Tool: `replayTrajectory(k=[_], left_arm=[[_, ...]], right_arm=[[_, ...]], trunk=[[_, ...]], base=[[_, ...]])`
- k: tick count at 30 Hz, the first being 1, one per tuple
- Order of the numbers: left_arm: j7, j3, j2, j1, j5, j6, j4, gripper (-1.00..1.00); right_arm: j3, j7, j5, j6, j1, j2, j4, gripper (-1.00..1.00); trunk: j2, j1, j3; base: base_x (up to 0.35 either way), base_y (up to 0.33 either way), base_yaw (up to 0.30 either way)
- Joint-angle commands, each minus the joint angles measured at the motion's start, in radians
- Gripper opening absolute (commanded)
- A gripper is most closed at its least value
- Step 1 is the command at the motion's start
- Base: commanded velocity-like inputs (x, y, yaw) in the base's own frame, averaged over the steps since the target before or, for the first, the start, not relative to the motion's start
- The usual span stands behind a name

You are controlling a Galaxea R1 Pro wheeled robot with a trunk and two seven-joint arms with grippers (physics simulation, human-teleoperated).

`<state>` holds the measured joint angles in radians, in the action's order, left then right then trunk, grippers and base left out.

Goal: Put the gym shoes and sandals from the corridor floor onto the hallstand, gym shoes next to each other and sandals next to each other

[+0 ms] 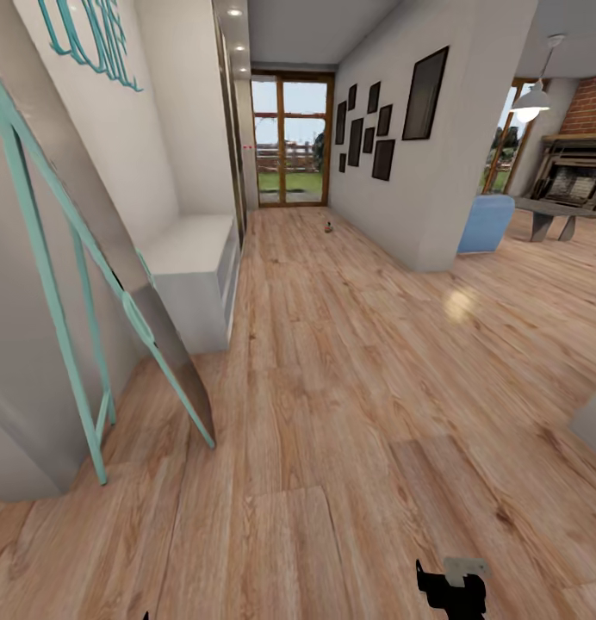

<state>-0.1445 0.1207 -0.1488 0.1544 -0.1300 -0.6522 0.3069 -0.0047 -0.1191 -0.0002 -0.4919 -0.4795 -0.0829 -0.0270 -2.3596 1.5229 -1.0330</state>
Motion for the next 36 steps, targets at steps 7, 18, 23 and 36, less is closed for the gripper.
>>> replayTrajectory(k=[7,18,23,36], left_arm=[[-0.01,0.002,0.0,0.001,-0.01,-0.001,-0.001,1.0],[-0.009,0.002,0.0,0.001,-0.011,-0.002,-0.001,1.0],[-0.009,0.002,0.0,0.001,-0.011,-0.002,-0.001,1.0],[-0.009,0.002,0.0,0.001,-0.011,-0.003,-0.002,1.0]], right_arm=[[0.0,-0.002,0.0,-0.003,-0.001,0.0,0.001,1.0],[0.0,-0.002,0.0,-0.003,-0.001,0.0,0.001,1.0],[0.0,-0.002,0.0,-0.003,-0.001,0.0,0.001,1.0],[0.0,-0.003,0.0,-0.003,-0.001,0.0,0.001,1.0]], trunk=[[0.0,0.0,-0.001],[0.0,0.0,-0.001],[0.0,0.0,-0.001],[0.0,0.0,-0.001]], base=[[0.319,0.019,-0.021],[0.335,0.002,-0.201],[0.338,0.0,-0.256],[0.338,0.0,-0.185]])
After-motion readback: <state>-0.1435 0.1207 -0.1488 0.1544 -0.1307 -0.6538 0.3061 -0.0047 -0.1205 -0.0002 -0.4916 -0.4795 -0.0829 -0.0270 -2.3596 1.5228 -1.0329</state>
